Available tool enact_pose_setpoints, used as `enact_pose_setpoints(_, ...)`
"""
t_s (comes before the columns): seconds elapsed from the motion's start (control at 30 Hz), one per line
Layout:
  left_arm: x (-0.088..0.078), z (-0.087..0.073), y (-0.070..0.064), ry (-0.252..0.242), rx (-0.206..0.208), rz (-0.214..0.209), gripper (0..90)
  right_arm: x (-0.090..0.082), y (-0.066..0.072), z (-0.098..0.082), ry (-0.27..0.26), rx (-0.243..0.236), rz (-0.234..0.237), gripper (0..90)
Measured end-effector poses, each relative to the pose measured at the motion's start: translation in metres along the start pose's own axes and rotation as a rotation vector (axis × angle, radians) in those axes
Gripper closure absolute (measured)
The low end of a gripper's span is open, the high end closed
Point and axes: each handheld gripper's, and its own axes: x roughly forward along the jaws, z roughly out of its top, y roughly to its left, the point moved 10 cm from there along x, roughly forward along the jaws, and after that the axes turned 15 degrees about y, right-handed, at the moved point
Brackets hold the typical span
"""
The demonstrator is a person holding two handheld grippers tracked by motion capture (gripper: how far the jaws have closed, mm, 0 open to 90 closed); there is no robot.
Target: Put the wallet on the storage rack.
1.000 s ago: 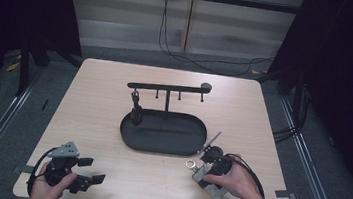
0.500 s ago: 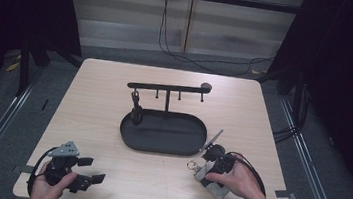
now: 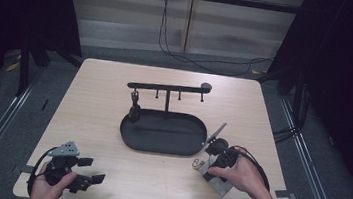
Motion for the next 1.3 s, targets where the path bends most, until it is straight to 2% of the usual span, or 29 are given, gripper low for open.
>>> enact_pose_setpoints(0.43,-0.002,0.000,0.000,-0.003,0.002,0.001,19.4,-0.024,-0.007,-0.004,-0.015,0.029,-0.020,34.1)
enact_pose_setpoints(0.87,-0.001,-0.001,0.001,0.003,0.005,0.002,19.4,-0.039,-0.014,-0.003,-0.025,0.058,-0.027,34.2)
enact_pose_setpoints(1.03,-0.001,0.000,0.001,0.003,0.001,-0.001,19.4,-0.046,-0.018,0.001,-0.039,0.082,-0.020,34.2)
enact_pose_setpoints(1.3,-0.001,-0.001,0.001,0.007,0.001,-0.004,19.4,-0.055,-0.019,0.009,-0.056,0.085,-0.014,34.2)
